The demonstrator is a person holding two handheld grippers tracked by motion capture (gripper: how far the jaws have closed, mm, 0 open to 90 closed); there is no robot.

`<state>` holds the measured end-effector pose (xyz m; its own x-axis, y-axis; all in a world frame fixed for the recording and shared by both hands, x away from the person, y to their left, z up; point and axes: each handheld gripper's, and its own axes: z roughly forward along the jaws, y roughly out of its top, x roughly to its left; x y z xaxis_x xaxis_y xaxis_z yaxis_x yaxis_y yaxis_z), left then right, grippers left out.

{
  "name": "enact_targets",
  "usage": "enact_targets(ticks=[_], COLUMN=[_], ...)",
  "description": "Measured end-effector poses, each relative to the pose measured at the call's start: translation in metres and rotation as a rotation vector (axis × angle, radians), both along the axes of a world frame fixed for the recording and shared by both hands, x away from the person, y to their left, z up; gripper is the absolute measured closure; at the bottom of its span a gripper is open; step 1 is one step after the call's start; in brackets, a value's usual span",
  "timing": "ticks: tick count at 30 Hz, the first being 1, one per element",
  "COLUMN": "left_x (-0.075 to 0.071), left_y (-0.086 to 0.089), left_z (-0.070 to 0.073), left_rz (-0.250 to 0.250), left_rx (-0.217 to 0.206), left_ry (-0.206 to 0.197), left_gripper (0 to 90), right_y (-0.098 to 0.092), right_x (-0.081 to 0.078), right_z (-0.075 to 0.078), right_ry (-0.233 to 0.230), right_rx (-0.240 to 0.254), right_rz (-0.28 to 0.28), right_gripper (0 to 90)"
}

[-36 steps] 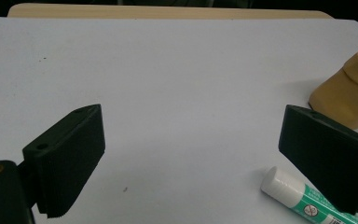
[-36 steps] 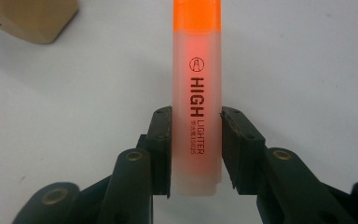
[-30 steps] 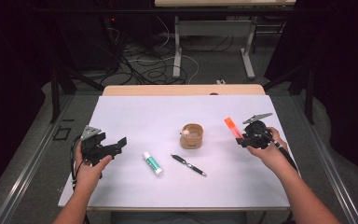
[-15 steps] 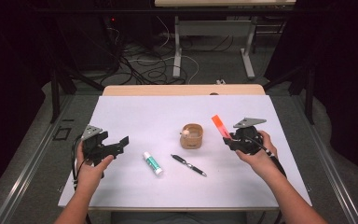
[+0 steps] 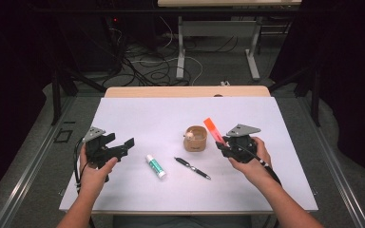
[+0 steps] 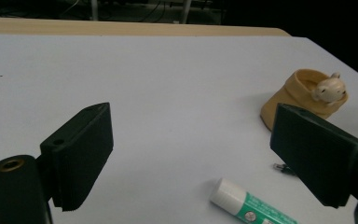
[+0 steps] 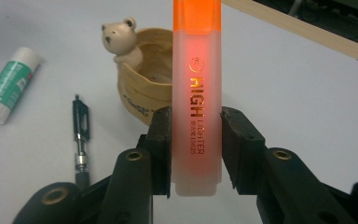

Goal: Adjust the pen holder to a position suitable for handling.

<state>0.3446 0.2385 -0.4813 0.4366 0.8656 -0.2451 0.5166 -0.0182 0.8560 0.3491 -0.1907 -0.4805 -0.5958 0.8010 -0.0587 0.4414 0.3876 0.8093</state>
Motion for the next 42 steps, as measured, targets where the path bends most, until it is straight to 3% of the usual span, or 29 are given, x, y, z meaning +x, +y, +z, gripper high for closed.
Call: enact_targets(ticks=[7, 10, 11, 14, 17, 22, 25, 31, 36, 38, 42], left_x=[-0.002, -0.003, -0.004, -0.006, -0.008, -0.008, -0.007, -0.004, 0.000, 0.001, 0.002], left_y=[-0.010, -0.015, -0.017, -0.025, -0.035, -0.055, -0.067, -0.087, -0.102, -0.108, -0.119], left_z=[0.011, 0.017, 0.019, 0.025, 0.029, 0.032, 0.034, 0.039, 0.043, 0.044, 0.045], left_rz=[-0.023, -0.036, -0.042, -0.053, -0.081, -0.120, -0.144, -0.202, -0.226, -0.236, -0.255], left_rx=[-0.040, -0.061, -0.068, -0.093, -0.091, -0.098, -0.091, -0.048, 0.015, 0.003, 0.018], left_ry=[-0.002, 0.002, 0.001, -0.004, -0.001, 0.021, 0.041, 0.043, 0.032, 0.028, 0.011], left_gripper=[15.5, 15.7, 15.8, 16.5, 18.0, 20.5, 22.7, 28.5, 31.2, 31.2, 31.0], right_y=[0.015, 0.018, 0.020, 0.023, 0.026, 0.031, 0.032, 0.035, 0.036, 0.035, 0.035], right_x=[-0.009, -0.013, -0.013, -0.013, -0.016, -0.021, -0.024, -0.026, -0.026, -0.026, -0.026], right_z=[-0.001, 0.000, -0.001, -0.003, -0.004, -0.006, -0.006, -0.005, -0.007, -0.007, -0.008], right_ry=[-0.060, -0.063, -0.086, -0.095, -0.081, -0.101, -0.082, -0.097, -0.107, -0.099, -0.102], right_rx=[0.023, 0.021, 0.033, 0.051, 0.045, 0.056, 0.052, 0.087, 0.077, 0.072, 0.078], right_rz=[0.039, 0.053, 0.058, 0.078, 0.094, 0.117, 0.126, 0.123, 0.126, 0.129, 0.129], right_gripper=[66.3, 66.3, 66.3, 66.3, 66.3, 66.3, 66.3, 66.3, 66.3, 66.3, 66.3])
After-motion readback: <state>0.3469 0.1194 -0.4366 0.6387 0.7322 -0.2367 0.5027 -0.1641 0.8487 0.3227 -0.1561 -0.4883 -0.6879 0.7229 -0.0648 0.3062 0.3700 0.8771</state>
